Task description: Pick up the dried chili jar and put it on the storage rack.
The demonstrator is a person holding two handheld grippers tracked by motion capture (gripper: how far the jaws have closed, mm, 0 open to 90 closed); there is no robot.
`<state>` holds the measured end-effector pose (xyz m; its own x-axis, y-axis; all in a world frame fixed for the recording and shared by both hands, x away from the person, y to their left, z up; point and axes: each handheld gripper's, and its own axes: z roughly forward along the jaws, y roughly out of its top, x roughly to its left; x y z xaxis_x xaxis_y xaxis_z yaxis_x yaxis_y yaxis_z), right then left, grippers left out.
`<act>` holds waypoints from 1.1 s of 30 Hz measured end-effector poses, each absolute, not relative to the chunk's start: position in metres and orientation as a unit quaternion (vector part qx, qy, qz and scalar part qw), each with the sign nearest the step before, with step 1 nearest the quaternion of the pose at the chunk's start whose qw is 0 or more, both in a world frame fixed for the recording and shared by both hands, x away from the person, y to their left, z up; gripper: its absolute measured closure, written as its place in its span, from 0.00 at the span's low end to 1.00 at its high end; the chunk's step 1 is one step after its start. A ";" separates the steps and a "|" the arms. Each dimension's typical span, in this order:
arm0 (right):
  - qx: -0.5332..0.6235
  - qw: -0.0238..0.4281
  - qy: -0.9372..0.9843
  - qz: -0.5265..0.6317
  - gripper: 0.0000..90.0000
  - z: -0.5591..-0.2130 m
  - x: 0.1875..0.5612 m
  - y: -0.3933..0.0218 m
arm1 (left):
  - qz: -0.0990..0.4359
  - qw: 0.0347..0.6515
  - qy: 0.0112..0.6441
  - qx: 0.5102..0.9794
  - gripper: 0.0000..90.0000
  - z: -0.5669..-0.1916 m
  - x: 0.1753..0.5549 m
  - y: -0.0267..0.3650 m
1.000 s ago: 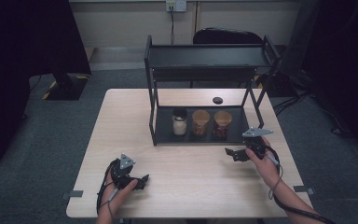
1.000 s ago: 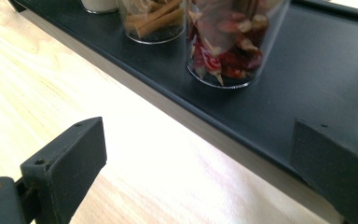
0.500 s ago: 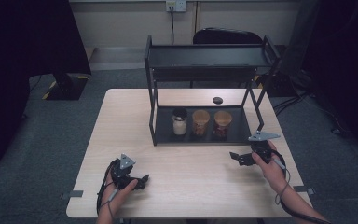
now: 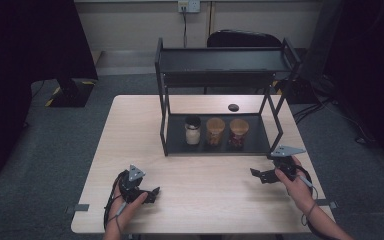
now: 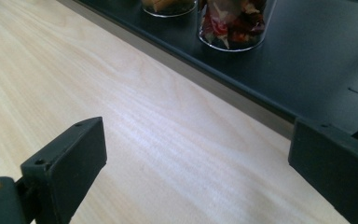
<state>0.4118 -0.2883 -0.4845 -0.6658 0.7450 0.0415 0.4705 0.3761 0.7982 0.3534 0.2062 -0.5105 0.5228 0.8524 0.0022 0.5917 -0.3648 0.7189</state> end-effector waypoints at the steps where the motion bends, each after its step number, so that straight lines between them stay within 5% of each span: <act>1: 0.373 0.164 0.813 0.415 0.03 -0.485 0.410 -0.289 | 0.192 0.340 0.449 0.804 0.00 -0.510 0.353 0.206; 33: 0.361 0.162 0.827 0.399 0.03 -0.502 0.367 -0.328 | 0.192 0.340 0.449 0.804 0.00 -0.510 0.353 0.206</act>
